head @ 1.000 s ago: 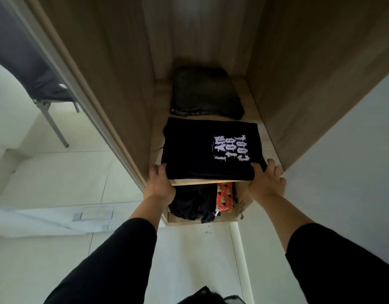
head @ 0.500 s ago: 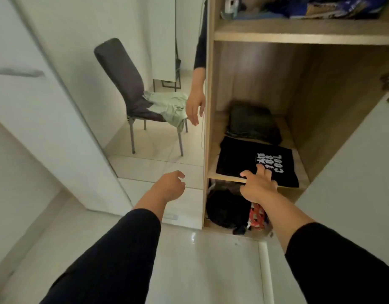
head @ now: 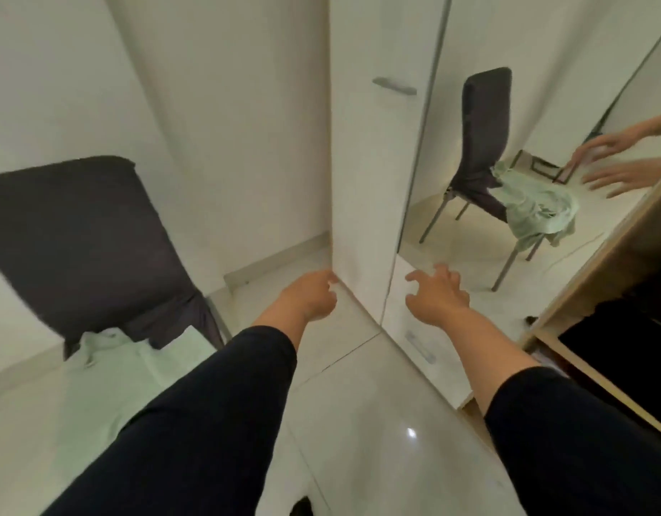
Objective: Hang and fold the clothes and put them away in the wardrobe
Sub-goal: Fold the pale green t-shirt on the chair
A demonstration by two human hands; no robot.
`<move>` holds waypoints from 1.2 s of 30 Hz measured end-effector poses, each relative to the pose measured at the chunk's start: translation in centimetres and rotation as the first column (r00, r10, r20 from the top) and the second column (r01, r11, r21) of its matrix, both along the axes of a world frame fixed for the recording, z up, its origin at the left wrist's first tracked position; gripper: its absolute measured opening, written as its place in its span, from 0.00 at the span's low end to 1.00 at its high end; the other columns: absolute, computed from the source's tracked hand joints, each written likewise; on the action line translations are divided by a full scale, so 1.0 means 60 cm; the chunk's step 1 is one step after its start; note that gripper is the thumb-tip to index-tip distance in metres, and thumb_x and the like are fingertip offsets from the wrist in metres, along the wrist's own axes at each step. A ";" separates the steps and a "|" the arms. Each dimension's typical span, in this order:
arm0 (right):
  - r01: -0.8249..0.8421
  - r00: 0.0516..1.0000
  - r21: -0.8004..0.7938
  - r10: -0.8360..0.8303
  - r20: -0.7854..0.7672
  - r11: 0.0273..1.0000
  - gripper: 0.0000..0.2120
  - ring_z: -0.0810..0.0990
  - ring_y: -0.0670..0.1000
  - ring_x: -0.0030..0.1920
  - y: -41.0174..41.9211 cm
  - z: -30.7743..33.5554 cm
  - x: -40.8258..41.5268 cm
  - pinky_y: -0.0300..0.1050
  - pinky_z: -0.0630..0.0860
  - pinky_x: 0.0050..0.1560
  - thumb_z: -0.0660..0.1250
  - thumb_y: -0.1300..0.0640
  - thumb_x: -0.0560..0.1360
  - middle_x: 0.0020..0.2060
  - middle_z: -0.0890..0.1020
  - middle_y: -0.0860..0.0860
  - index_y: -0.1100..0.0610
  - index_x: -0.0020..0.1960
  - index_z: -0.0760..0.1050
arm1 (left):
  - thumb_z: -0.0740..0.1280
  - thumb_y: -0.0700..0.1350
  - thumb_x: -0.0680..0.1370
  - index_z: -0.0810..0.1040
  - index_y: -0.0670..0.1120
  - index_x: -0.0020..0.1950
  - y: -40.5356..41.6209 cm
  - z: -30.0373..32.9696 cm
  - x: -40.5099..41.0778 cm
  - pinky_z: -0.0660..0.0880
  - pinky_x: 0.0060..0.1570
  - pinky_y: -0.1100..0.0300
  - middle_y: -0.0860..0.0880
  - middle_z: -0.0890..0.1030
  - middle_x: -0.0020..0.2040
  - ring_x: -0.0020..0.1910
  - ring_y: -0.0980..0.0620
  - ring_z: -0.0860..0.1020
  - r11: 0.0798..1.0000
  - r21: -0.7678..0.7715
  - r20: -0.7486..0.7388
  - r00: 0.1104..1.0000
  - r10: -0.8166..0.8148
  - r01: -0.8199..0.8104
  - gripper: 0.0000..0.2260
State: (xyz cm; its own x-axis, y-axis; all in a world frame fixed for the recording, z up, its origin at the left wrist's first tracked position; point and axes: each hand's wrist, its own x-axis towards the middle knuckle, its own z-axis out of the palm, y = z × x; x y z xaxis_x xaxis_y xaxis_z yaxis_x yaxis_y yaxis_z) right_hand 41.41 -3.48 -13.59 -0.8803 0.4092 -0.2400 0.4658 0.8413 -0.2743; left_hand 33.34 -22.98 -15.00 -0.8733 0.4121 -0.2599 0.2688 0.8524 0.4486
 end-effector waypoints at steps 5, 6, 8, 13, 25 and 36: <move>-0.274 0.960 -0.056 0.277 0.050 0.960 0.23 0.55 0.57 0.71 -0.173 -0.034 -0.044 0.54 0.61 0.67 0.57 0.55 0.78 0.73 0.53 0.54 0.45 0.71 0.62 | 0.58 0.45 0.79 0.67 0.49 0.71 -0.205 -0.029 0.057 0.67 0.67 0.50 0.46 0.70 0.70 0.68 0.45 0.70 0.960 -0.072 0.052 0.960 0.276 -0.272 0.19; -0.323 0.944 -0.063 0.326 0.057 0.944 0.23 0.54 0.57 0.72 -0.207 -0.037 -0.051 0.54 0.61 0.67 0.58 0.55 0.77 0.73 0.52 0.54 0.45 0.71 0.62 | 0.57 0.44 0.79 0.67 0.49 0.71 -0.244 -0.034 0.068 0.67 0.67 0.50 0.45 0.69 0.71 0.68 0.45 0.69 0.943 -0.082 0.058 0.943 0.327 -0.322 0.19; -0.413 0.907 -0.076 0.418 0.060 0.907 0.23 0.54 0.57 0.72 -0.275 -0.043 -0.062 0.54 0.62 0.67 0.58 0.55 0.77 0.74 0.52 0.54 0.44 0.71 0.62 | 0.57 0.43 0.79 0.67 0.48 0.71 -0.317 -0.042 0.091 0.66 0.68 0.51 0.45 0.69 0.71 0.69 0.44 0.69 0.905 -0.096 0.075 0.903 0.423 -0.415 0.19; -0.577 0.808 -0.107 0.585 0.074 0.810 0.23 0.54 0.56 0.72 -0.427 -0.066 -0.074 0.54 0.61 0.67 0.59 0.55 0.77 0.74 0.52 0.53 0.45 0.71 0.63 | 0.58 0.44 0.80 0.67 0.47 0.71 -0.466 -0.077 0.142 0.66 0.68 0.50 0.44 0.69 0.70 0.68 0.44 0.69 0.798 -0.089 0.119 0.789 0.602 -0.596 0.19; -0.655 0.702 -0.136 0.665 0.255 0.743 0.22 0.58 0.56 0.70 -0.663 -0.180 -0.114 0.54 0.64 0.66 0.58 0.57 0.77 0.70 0.60 0.54 0.45 0.70 0.65 | 0.60 0.44 0.79 0.68 0.47 0.69 -0.687 -0.184 0.127 0.66 0.67 0.51 0.44 0.70 0.69 0.67 0.44 0.70 0.736 -0.081 0.258 0.699 0.667 -0.672 0.18; -0.636 0.707 -0.178 0.659 0.258 0.751 0.21 0.61 0.57 0.68 -0.787 -0.375 -0.252 0.52 0.67 0.63 0.59 0.53 0.78 0.69 0.63 0.51 0.44 0.71 0.63 | 0.62 0.43 0.78 0.68 0.49 0.70 -0.811 -0.360 -0.035 0.68 0.66 0.54 0.46 0.67 0.69 0.66 0.47 0.70 0.771 -0.084 0.277 0.728 0.627 -0.632 0.19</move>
State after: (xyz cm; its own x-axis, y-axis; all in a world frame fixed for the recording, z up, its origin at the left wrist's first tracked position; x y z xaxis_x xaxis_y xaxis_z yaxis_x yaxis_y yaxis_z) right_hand 26.30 -50.70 -36.10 -0.8075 -0.2634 -0.5278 -0.1203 0.9495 -0.2899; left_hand 31.24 -71.64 -36.61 -0.8271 -0.2005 -0.5250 -0.4621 0.7742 0.4324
